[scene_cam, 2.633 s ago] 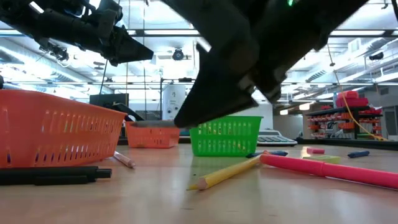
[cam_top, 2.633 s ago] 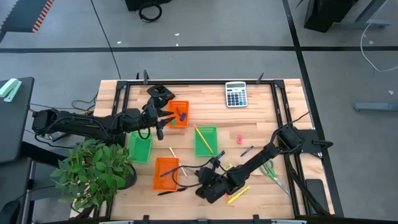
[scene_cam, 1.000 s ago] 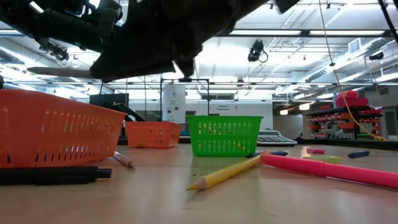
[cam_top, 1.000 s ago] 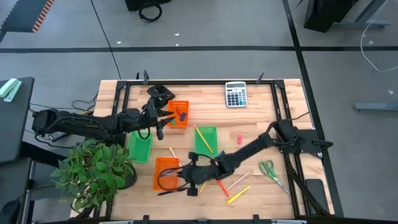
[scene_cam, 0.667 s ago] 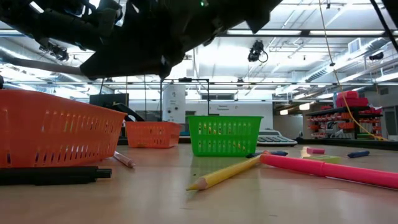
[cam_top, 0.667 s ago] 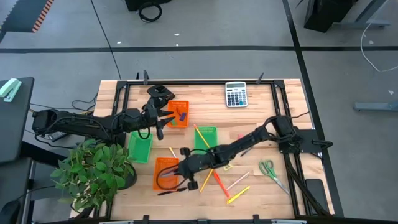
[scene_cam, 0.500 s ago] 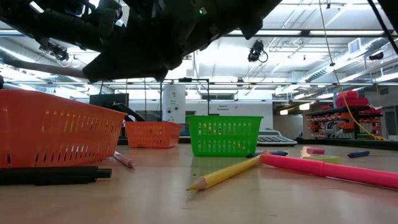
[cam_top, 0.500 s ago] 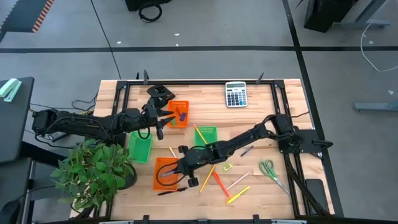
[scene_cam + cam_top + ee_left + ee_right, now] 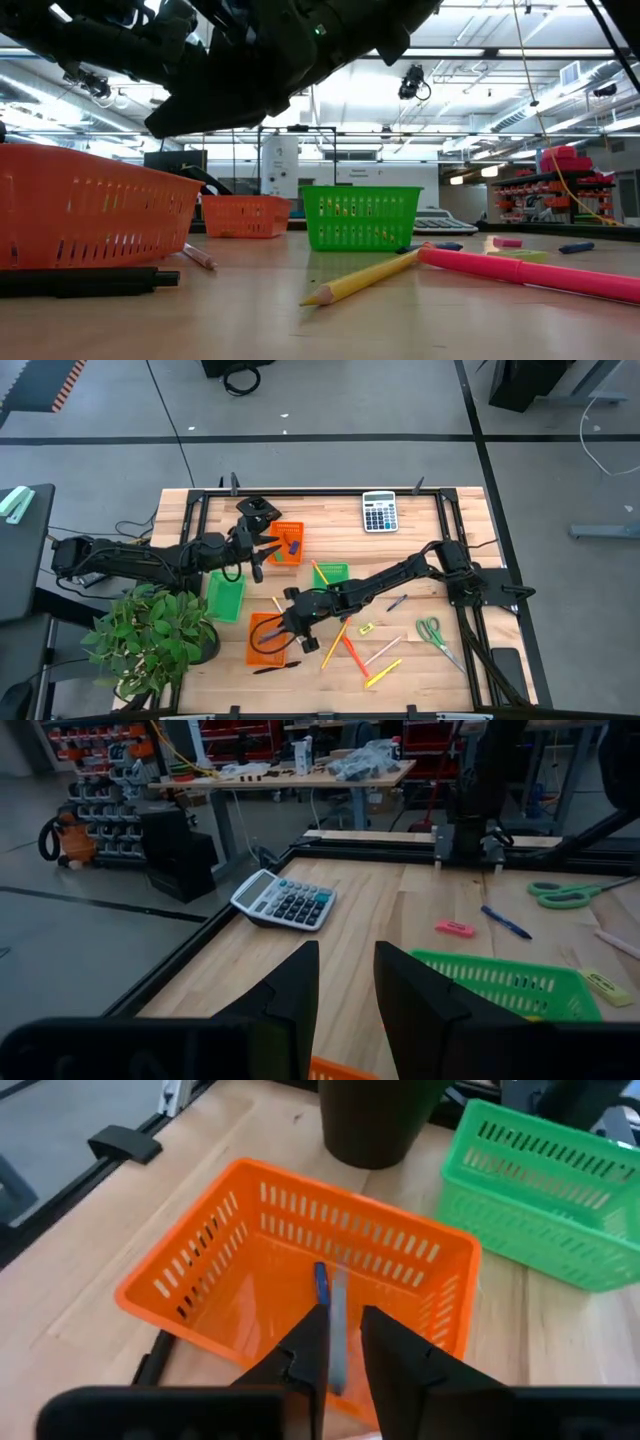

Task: Sort crayons/erasers/pens/pencils in bins
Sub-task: Put the blue crayon into the bottom orange basket

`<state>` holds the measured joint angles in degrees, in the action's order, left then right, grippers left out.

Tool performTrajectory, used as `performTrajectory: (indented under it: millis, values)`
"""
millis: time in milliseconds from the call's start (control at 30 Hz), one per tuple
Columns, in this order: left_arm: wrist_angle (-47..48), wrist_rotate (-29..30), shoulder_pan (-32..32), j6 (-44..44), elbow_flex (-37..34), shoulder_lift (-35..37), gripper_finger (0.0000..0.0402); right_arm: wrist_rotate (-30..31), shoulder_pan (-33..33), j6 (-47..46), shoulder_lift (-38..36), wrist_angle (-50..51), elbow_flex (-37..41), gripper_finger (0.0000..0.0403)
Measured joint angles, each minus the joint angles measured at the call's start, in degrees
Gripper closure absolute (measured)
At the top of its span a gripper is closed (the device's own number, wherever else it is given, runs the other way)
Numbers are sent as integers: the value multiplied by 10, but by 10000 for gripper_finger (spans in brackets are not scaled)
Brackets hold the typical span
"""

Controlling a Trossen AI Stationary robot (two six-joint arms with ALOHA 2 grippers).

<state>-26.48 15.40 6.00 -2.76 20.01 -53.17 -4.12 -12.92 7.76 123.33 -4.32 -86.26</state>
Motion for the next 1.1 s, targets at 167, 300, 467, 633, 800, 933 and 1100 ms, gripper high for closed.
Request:
performTrajectory:
  millis: [167,300,467,633,800,933,1100]
  values:
    - [0,0,0,1,0,0,294,0,0,5,0,0,0,309]
    - [0,0,0,5,0,0,294,9,1,-14,0,1,0,302]
    - [1,0,0,5,0,0,294,19,0,-77,-6,49,0,302]
    - [3,0,0,5,0,0,294,56,-12,-112,-59,138,0,302]
    - [3,0,-2,5,0,0,294,173,-49,-147,-149,235,13,302]
    - [7,0,-2,5,0,0,294,277,-82,-220,-226,283,71,302]
    - [5,0,-2,5,0,0,294,346,-106,-341,-298,283,177,302]
